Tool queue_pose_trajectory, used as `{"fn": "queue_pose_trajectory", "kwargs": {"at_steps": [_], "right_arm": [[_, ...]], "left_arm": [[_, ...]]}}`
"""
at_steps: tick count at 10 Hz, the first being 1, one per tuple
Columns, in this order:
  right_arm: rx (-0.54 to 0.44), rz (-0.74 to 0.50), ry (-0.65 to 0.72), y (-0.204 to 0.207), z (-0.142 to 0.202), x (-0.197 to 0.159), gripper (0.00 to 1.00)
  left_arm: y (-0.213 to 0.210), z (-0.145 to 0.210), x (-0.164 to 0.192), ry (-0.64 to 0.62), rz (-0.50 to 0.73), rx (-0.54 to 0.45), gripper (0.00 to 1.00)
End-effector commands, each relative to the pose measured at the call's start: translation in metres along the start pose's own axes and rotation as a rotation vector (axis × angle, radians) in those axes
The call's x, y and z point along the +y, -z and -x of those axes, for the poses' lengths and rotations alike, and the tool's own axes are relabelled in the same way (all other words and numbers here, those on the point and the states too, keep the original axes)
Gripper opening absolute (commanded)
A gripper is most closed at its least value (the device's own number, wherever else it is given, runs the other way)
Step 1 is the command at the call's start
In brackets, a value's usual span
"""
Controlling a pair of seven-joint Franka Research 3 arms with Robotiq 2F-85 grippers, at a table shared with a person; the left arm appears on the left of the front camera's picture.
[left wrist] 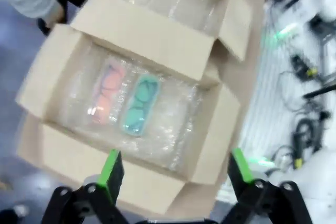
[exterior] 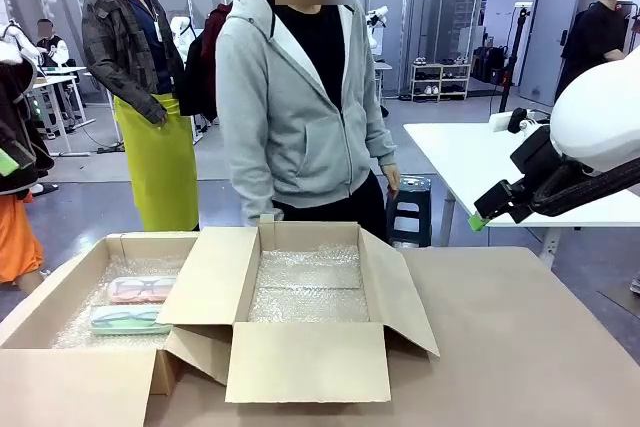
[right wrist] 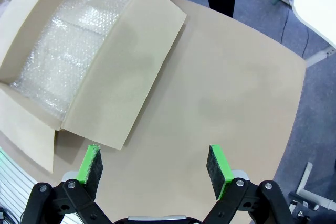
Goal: Pack the glasses set securely to prepare it for shipping.
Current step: Position the Package Box on the left side of the table.
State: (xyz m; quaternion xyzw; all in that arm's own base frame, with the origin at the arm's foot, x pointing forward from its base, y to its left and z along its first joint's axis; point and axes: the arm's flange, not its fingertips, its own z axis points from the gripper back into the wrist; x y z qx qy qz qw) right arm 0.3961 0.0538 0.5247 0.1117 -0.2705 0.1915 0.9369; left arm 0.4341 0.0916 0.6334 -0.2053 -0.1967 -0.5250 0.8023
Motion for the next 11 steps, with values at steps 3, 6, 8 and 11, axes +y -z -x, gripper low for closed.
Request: {"fn": "queue_pose_trajectory", "kwargs": {"at_steps": [3,6,8,11], "right_arm": [[0.008,-0.002,-0.009,-0.001,0.001,0.001,1.0],[0.008,-0.002,-0.009,-0.001,0.001,0.001,1.0],[0.008,-0.002,-0.009,-0.001,0.001,0.001,1.0],[0.008,-0.002,-0.009,-0.001,0.001,0.001,1.0]], "left_arm": [[0.044,-0.023,-0.093,0.139,-0.352,0.016,1.0],[0.056,-0.027,-0.095,0.111,-0.343,0.009,1.0],[0.055,-0.021,-0.084,0.071,-0.287,-0.028,1.0],[0.062,-0.026,-0.095,0.121,-0.324,0.0,1.0]]}}
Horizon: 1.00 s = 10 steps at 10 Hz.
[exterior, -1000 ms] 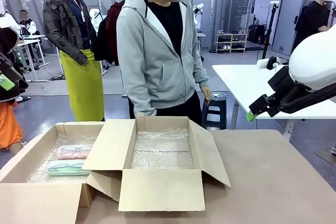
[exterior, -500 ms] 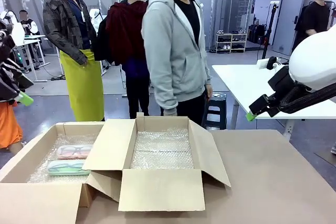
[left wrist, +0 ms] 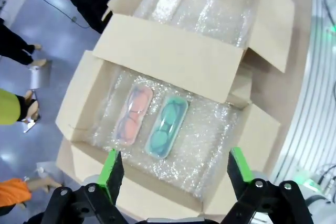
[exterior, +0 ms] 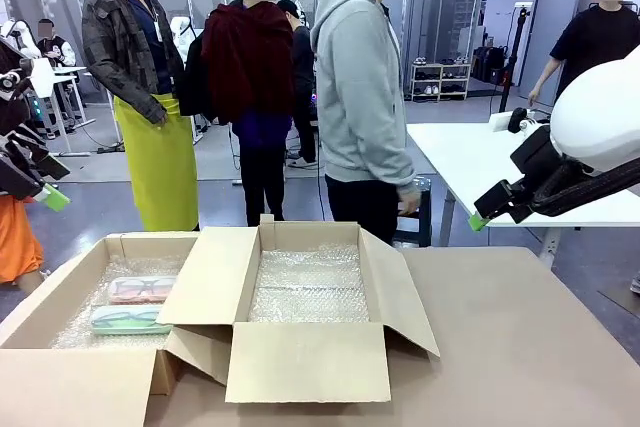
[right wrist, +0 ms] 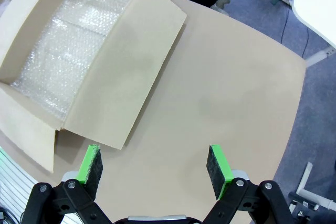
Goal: Pack the glasses set securely to prepare it for shipping.
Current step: Position the Package Box on the left side of the table.
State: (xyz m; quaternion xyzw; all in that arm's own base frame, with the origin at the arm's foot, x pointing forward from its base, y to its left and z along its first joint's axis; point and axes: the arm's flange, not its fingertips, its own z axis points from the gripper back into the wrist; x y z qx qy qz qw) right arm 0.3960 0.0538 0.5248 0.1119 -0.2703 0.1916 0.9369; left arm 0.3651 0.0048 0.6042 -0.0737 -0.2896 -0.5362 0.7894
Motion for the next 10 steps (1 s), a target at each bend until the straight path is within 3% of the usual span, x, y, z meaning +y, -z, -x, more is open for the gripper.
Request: {"fn": "queue_pose_trajectory", "kwargs": {"at_steps": [1,10], "right_arm": [[0.007,-0.001,-0.008,-0.001,0.0012,0.0008,1.0],[0.007,-0.001,-0.008,-0.001,0.0012,0.0008,1.0]], "left_arm": [[-0.0027,-0.0013,-0.0029,0.001,-0.023,0.013,1.0],[-0.0027,-0.0013,-0.0029,0.001,-0.023,0.013,1.0]]}}
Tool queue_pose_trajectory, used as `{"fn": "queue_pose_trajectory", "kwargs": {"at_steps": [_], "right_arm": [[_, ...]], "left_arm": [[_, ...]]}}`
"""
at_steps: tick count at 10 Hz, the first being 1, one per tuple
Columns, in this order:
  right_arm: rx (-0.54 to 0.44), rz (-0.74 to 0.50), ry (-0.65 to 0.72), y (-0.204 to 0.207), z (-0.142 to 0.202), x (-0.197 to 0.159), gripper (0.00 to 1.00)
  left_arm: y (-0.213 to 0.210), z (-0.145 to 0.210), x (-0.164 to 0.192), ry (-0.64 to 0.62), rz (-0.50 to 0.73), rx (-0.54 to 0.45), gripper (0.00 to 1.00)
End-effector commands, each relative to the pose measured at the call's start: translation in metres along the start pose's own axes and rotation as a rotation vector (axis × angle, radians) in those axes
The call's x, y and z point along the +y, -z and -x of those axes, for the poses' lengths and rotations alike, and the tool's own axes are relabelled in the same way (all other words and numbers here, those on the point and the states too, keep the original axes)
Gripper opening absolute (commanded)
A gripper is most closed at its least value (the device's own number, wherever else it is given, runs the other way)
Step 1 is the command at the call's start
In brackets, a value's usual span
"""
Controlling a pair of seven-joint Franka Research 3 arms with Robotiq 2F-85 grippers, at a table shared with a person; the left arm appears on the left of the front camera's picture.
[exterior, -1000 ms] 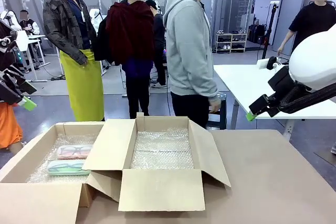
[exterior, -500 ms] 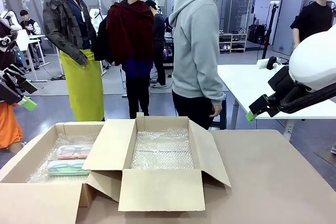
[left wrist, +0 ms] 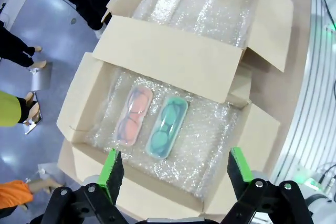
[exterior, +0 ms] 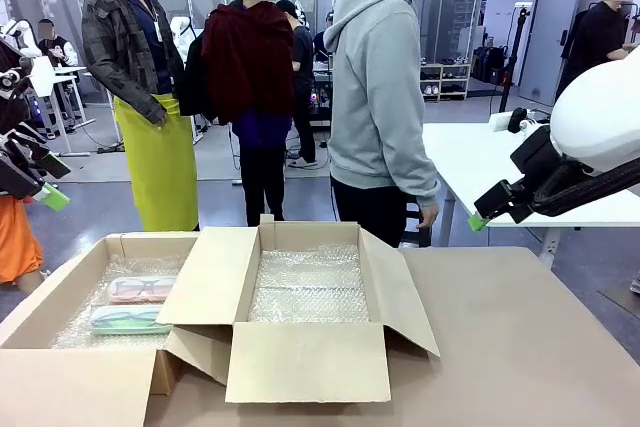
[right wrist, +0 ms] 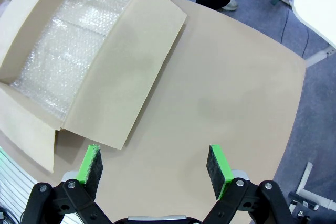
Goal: Pack the glasses set securely to prepare it for shipping.
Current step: Position the Package Box on the left side of the table.
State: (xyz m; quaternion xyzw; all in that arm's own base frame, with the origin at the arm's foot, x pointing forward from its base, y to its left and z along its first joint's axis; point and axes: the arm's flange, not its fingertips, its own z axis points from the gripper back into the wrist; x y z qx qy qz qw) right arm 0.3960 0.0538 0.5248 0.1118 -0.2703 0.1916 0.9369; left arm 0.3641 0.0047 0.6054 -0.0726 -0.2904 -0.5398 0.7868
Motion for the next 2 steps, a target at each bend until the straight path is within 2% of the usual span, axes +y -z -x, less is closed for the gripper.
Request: {"fn": "queue_pose_trajectory", "kwargs": {"at_steps": [1,2], "right_arm": [[0.007,-0.001,-0.008,-0.001,0.0012,0.0008,1.0],[0.007,-0.001,-0.008,-0.001,0.0012,0.0008,1.0]], "left_arm": [[-0.0014,-0.0008,-0.0021,-0.009,-0.023,0.014,1.0],[-0.0014,-0.0008,-0.0021,-0.009,-0.023,0.014,1.0]]}}
